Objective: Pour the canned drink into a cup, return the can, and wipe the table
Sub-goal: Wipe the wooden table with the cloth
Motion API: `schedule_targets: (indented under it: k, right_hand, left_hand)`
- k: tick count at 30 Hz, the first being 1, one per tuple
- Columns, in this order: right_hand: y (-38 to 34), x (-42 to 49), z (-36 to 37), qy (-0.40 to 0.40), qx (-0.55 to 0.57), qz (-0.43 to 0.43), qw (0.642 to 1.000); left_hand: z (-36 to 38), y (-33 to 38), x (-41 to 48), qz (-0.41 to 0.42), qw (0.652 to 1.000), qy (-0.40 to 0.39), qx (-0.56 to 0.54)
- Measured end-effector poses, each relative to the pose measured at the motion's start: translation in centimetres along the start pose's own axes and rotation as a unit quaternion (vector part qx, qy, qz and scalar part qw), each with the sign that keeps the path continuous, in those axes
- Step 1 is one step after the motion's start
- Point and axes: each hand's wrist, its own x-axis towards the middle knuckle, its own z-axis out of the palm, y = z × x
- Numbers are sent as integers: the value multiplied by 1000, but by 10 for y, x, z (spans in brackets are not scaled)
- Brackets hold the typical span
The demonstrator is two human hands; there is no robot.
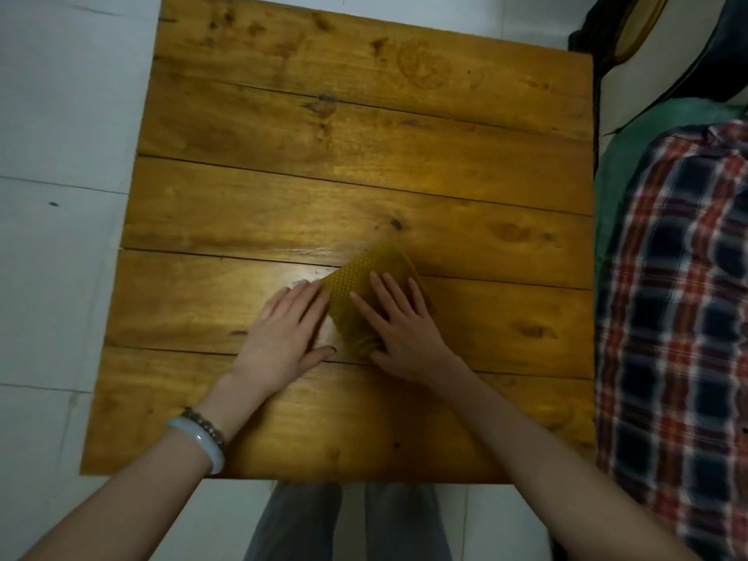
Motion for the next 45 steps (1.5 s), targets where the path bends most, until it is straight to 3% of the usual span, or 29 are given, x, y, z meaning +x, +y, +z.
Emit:
schedule_targets:
  k: [3, 6, 13, 22, 32, 37, 42, 45]
  right_hand:
    - [-1, 7, 1, 16, -46, -2, 999]
    - [2, 14, 5, -9, -81, -29, 996]
    - [13, 22, 6, 47, -63, 44, 996]
    - [4, 22, 7, 27, -59, 19, 998]
    - [11, 34, 11, 75, -66, -19, 995]
    - [10, 42, 8, 53, -47, -23, 997]
    - [15, -18, 17, 24, -41, -75, 996]
    - [29, -40, 14, -7, -44, -58, 997]
  left_hand:
    - [-2, -16, -9, -86, 996, -17, 23]
    - [-1, -23, -8, -114, 992, -36, 37]
    - [12, -25, -4, -113, 992, -39, 32]
    - [14, -25, -4, -120, 990, -63, 34]
    - [15, -25, -4, -117, 990, -68, 41]
    - [15, -23, -5, -117, 990, -71, 39]
    - [7, -20, -2, -122, 989, -82, 20]
    - [6, -20, -5, -126, 987, -95, 1]
